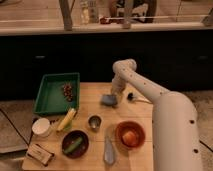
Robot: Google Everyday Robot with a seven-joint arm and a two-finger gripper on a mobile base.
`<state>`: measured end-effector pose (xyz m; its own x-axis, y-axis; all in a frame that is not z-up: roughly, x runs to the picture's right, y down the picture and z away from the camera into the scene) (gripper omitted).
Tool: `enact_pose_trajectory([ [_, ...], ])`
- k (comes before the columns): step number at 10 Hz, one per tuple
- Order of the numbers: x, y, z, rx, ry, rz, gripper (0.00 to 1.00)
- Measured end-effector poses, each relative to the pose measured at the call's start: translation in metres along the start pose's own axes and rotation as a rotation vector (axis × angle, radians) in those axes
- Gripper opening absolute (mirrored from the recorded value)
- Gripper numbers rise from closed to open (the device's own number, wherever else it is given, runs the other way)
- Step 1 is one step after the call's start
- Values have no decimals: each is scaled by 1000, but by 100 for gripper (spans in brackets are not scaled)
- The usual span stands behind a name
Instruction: Wipe table surface with sponge
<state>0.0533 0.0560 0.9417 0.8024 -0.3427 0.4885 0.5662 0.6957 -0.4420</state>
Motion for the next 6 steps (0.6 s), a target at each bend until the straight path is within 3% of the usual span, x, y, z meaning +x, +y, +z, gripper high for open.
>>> enact_pose_trajectory([
  [3, -50, -19, 9, -10, -24, -136, 1],
  [6, -64, -5, 14, -33, -35, -176, 1],
])
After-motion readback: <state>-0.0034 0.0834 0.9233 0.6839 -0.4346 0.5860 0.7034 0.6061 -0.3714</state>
